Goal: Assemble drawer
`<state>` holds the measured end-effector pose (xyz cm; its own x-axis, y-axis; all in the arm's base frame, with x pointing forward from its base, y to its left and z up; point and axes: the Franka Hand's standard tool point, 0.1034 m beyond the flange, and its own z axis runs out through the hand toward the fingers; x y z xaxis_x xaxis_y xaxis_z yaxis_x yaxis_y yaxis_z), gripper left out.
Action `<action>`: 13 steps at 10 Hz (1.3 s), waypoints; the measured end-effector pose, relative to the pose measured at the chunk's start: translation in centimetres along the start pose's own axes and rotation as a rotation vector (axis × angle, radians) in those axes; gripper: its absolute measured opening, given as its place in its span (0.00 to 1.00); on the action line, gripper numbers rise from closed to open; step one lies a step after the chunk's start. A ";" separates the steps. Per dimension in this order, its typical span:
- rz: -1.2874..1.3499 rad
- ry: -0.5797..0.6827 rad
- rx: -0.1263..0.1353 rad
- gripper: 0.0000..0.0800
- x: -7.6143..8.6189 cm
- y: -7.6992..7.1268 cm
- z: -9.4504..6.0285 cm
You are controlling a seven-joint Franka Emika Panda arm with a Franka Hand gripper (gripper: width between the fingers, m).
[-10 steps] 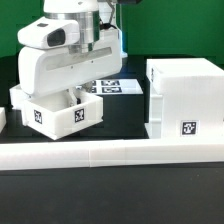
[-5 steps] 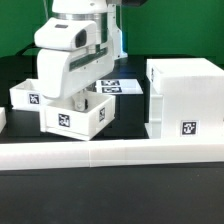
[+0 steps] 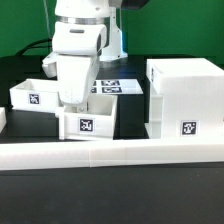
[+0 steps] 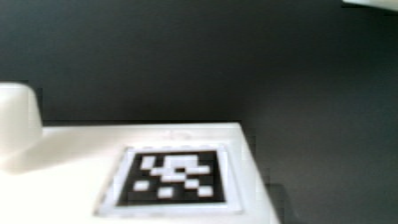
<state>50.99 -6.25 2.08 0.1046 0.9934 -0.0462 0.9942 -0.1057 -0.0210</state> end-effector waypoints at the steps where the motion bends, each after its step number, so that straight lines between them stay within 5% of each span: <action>1: -0.005 0.001 -0.006 0.05 0.5 0.3 -0.2; 6: -0.029 0.014 -0.031 0.05 3.8 1.4 0.2; 11: -0.023 0.012 -0.013 0.05 3.9 1.4 0.7; 13: -0.036 0.019 -0.021 0.05 5.2 2.1 0.5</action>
Offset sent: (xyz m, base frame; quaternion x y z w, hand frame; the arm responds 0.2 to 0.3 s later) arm 0.0190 0.0238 -0.0034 0.0003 -0.0101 -0.0269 0.9996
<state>53.62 -1.30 1.26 0.0693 0.9972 -0.0269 0.9976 -0.0693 -0.0014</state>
